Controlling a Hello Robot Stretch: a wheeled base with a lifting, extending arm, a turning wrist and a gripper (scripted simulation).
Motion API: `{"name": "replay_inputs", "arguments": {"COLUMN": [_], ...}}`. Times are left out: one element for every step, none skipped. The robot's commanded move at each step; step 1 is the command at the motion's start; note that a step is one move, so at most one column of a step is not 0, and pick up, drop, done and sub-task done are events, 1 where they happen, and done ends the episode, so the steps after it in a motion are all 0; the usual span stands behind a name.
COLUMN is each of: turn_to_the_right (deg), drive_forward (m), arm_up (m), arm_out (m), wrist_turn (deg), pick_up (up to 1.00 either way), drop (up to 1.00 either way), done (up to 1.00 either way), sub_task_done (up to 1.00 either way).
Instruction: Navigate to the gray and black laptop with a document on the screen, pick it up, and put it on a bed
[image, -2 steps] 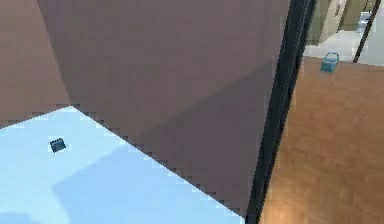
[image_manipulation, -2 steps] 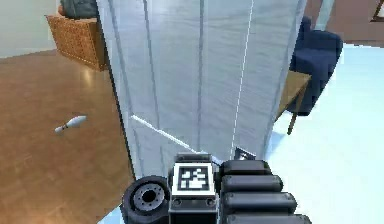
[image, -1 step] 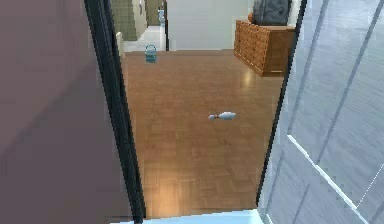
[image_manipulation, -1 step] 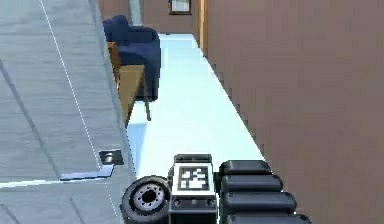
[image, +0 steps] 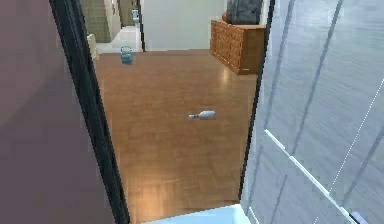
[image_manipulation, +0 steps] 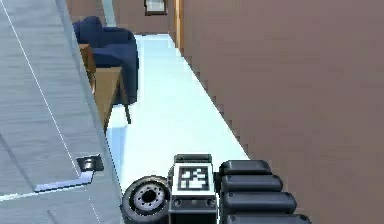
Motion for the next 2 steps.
{"name": "replay_inputs", "arguments": {"turn_to_the_right": [0.0, -9.0], "drive_forward": [0.55, 0.0], "arm_up": [0.0, 0.0], "arm_out": [0.0, 0.0], "wrist_turn": [0.0, 0.0], "pick_up": [0.0, 0.0], "drop": [0.0, 0.0], "done": [0.0, 0.0], "sub_task_done": [0.0, 0.0]}}
